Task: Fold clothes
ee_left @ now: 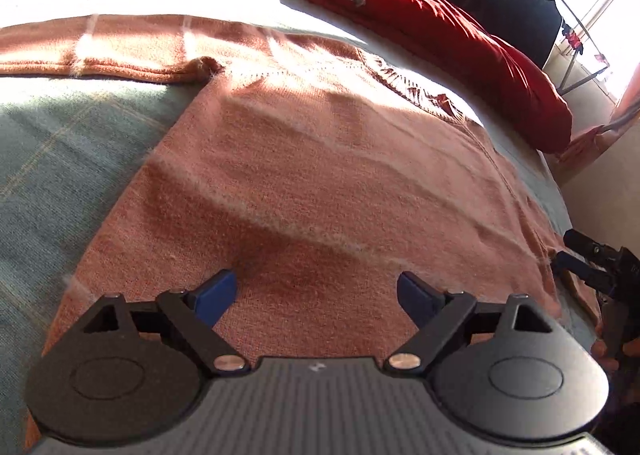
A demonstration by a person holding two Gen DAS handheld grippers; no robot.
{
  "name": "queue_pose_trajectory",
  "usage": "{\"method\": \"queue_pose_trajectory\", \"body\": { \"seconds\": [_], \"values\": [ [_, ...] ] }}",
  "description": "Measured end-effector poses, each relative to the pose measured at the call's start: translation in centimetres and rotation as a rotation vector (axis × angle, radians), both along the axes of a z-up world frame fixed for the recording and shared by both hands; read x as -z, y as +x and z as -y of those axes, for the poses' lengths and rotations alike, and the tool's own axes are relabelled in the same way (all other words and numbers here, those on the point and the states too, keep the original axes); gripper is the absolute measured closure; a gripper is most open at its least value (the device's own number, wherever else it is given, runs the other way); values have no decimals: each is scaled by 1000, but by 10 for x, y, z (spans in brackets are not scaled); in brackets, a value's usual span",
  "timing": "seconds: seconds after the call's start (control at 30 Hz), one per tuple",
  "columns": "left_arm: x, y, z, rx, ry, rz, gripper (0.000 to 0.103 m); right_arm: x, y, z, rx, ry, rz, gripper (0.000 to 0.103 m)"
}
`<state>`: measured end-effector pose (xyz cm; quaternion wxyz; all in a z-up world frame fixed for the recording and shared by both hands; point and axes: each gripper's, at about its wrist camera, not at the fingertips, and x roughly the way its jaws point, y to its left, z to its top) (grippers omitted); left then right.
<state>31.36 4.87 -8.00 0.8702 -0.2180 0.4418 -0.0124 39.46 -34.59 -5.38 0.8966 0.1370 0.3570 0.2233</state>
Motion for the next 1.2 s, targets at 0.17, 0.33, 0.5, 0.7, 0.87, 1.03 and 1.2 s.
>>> {"method": "queue_pose_trajectory", "body": {
  "seconds": [0.17, 0.33, 0.5, 0.7, 0.87, 1.03, 1.2],
  "values": [
    [0, 6, 7, 26, 52, -28, 13, -10, 55, 20, 132, 129, 9, 0],
    [2, 13, 5, 46, 42, -37, 11, 20, 77, 58, 270, 165, -125, 0],
    [-2, 19, 8, 68, 67, -41, 11, 41, 48, 119, 390, 203, -148, 0],
    [-15, 26, 19, 107, 120, 7, 11, 33, 23, 173, 564, 296, -129, 0],
    [-14, 32, 26, 143, 123, 12, 11, 34, 46, 163, 499, 314, -118, 0],
    [-7, 30, 25, 139, 142, -16, 11, 45, 55, 155, 465, 250, -140, 0],
    [-5, 33, 24, 135, 142, -23, 11, 41, 22, 207, 596, 202, -116, 0]
  ]
}}
